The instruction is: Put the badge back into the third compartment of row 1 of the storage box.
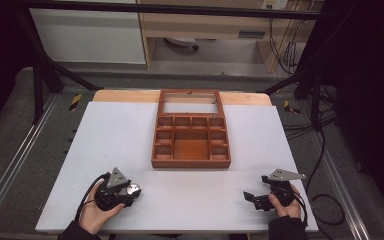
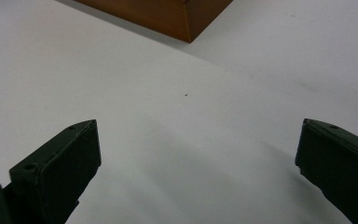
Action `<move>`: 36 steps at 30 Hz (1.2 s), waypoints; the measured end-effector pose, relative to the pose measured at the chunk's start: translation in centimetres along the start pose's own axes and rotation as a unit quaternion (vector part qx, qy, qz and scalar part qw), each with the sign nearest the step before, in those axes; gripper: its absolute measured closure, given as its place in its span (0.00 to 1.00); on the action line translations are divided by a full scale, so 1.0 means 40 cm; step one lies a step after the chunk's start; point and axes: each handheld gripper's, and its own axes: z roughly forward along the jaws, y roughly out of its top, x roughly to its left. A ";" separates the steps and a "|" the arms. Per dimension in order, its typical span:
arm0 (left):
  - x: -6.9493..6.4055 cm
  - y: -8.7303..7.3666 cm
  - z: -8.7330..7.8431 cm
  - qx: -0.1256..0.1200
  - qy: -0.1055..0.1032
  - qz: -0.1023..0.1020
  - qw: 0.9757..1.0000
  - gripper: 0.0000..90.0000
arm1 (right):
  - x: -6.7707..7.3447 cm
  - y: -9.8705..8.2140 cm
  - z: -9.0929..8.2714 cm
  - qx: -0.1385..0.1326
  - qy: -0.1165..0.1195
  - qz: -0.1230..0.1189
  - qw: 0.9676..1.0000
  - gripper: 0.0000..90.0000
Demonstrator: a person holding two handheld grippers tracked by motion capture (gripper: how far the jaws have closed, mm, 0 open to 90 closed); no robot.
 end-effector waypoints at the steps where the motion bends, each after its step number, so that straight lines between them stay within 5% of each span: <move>1: 0.000 0.000 0.000 0.000 0.000 0.000 1.000 0.51 | 0.000 0.000 0.000 0.000 0.000 0.000 1.000 0.01; 36: 0.003 0.003 -0.015 -0.014 0.003 -0.004 1.000 0.51 | 0.000 0.000 0.000 0.001 0.001 -0.001 1.000 0.01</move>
